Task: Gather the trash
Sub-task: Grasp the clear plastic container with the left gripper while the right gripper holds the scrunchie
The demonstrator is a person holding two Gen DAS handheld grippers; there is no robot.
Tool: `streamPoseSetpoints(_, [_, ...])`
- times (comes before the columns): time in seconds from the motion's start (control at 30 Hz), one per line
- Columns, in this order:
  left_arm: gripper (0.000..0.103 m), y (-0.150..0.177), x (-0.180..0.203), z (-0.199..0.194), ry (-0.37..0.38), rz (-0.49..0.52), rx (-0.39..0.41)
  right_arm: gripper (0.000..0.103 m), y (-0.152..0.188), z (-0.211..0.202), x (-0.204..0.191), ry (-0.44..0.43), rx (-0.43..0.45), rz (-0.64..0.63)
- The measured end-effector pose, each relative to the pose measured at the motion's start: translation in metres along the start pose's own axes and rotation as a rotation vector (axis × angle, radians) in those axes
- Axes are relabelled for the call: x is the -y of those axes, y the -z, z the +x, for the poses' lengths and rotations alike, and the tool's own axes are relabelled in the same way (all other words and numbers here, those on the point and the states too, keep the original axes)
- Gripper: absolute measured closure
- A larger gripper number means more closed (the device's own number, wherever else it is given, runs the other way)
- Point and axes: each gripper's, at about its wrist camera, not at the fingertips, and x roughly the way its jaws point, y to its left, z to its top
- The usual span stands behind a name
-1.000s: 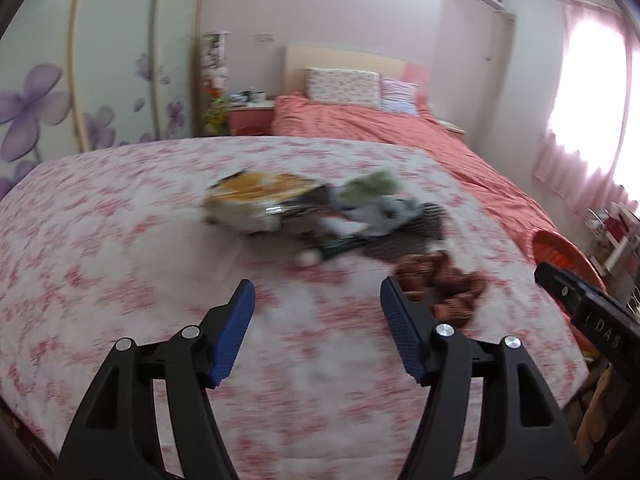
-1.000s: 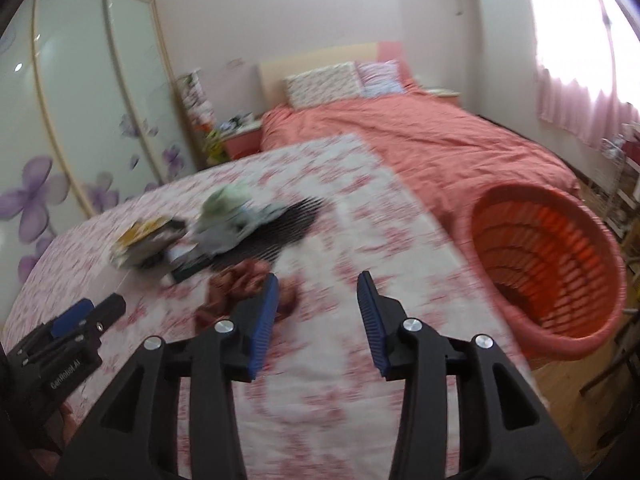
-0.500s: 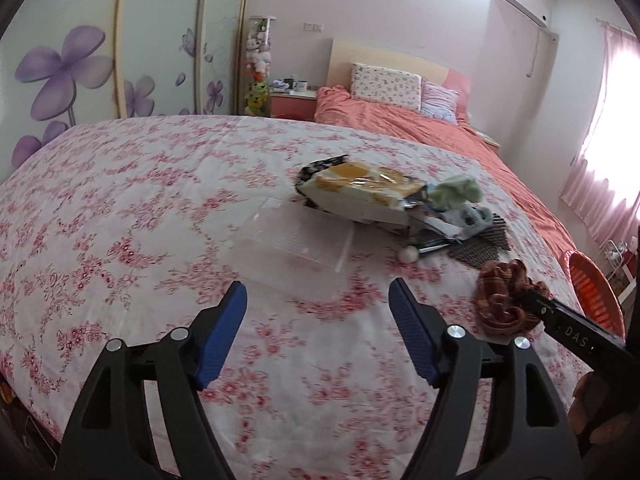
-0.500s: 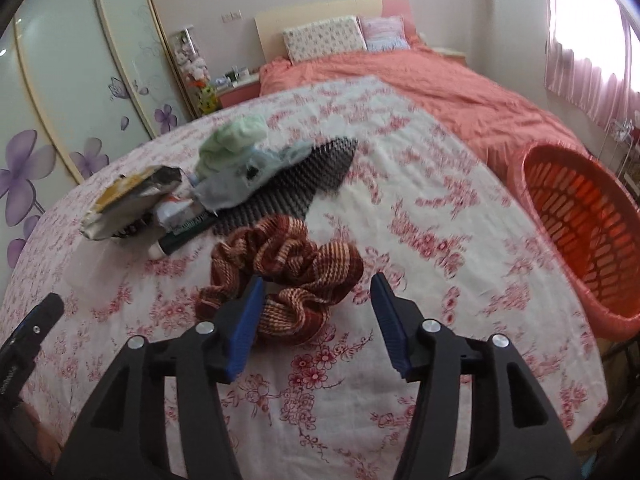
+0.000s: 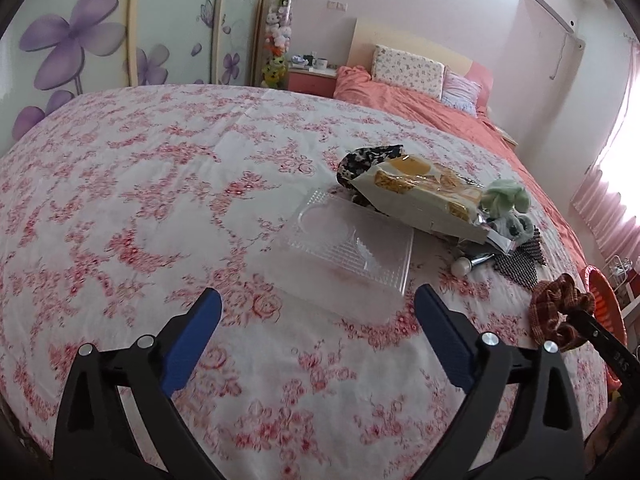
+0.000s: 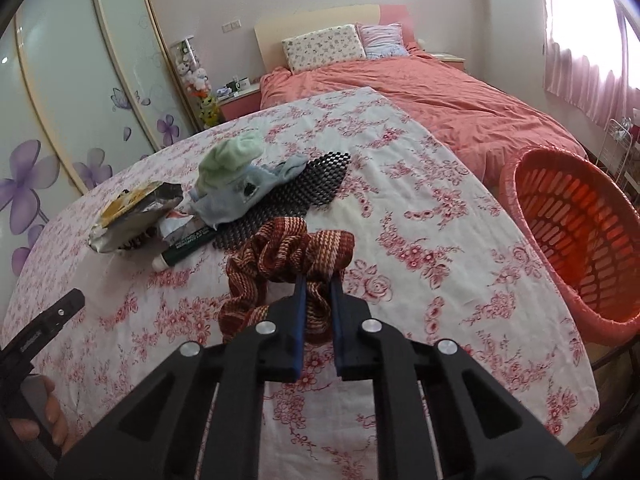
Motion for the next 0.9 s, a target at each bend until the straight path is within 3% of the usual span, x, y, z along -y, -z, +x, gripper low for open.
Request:
streamPoseSetpoints(0.43, [0.005,-0.012,0.010,0.034,0.002,0.059,-0.105,0.091,0.004,0.004,0.003,-0.006,-0.014,0.005])
streamPoseSetpoints(0.63, [0.012,-0.015,0.011,0.034,0.014,0.075,-0.093,0.091,0.003,0.003,0.004,-0.008,-0.010,0.005])
streamPoseSetpoints(0.9, [0.013,-0.015,0.009,0.011,0.011,0.074,-0.021,0.091,0.000,-0.012,0.004,-0.018,0.021,0.002])
